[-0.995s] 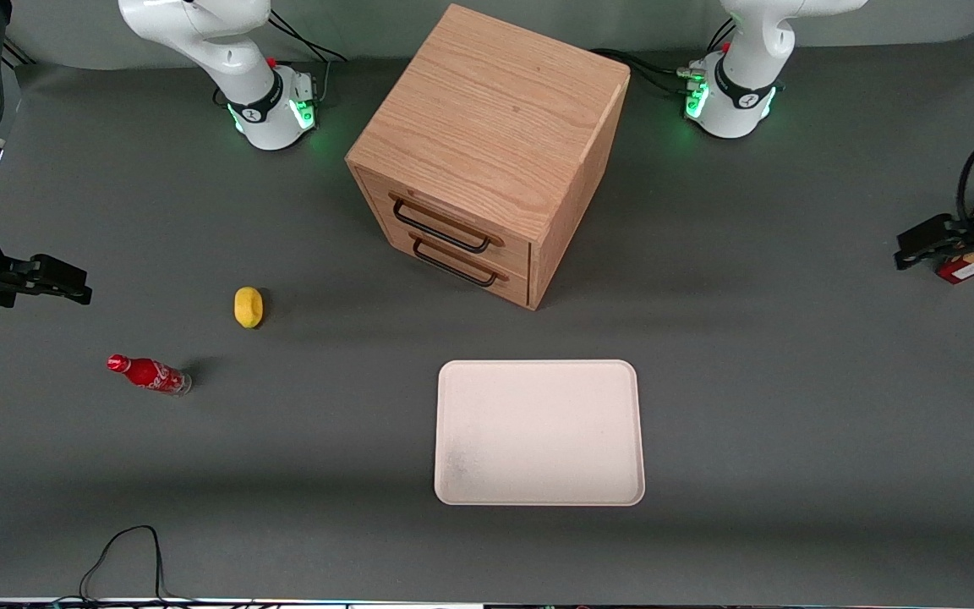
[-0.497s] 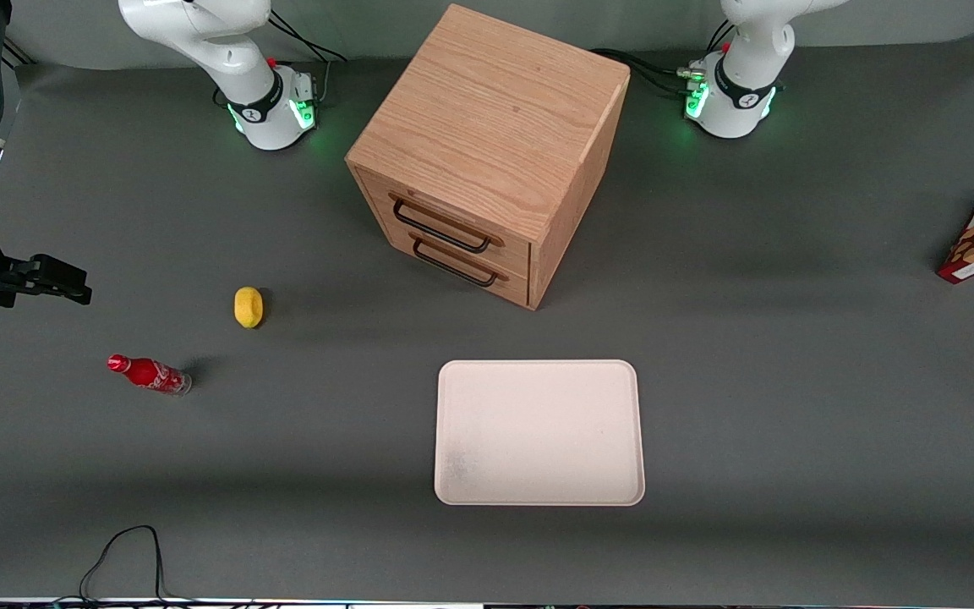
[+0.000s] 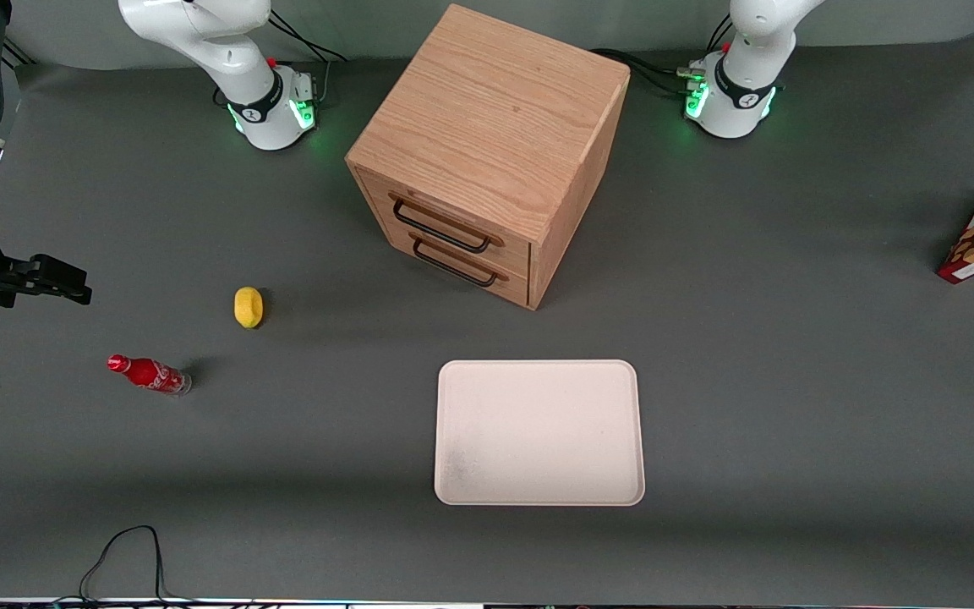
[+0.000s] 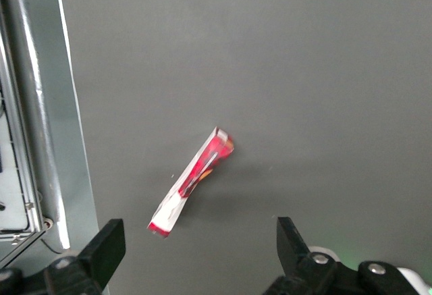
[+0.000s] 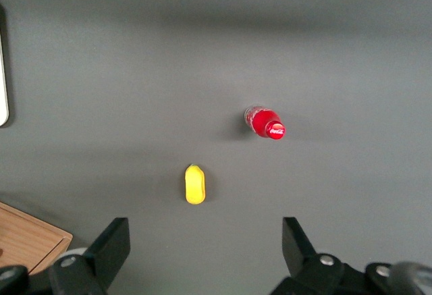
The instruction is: Place red cookie box on tray
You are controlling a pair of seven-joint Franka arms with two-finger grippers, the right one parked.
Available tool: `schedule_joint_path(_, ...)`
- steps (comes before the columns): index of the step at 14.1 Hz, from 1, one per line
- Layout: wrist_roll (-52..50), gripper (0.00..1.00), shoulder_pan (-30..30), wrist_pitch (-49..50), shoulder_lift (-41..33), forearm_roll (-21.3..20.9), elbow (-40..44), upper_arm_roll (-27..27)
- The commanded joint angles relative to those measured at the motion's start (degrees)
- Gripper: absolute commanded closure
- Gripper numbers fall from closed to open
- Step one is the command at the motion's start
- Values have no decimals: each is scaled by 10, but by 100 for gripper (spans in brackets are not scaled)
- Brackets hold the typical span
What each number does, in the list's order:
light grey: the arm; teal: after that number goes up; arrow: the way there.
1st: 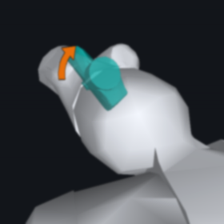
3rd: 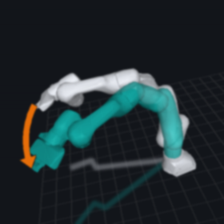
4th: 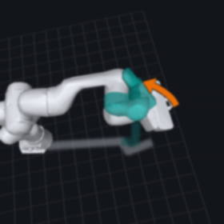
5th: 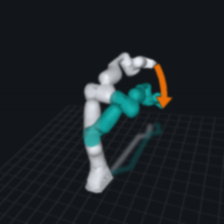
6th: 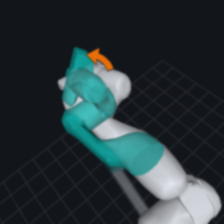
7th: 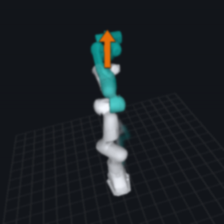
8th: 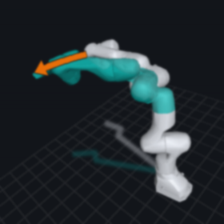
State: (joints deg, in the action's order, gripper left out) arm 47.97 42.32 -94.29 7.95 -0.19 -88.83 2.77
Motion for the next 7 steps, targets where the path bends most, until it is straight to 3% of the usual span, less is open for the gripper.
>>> schedule_joint_path(1, 66, 0, 59, -10, -12, 13, -28, -9)
schedule_joint_path(7, 124, 0, 92, -31, -68, 9, -114, -7)
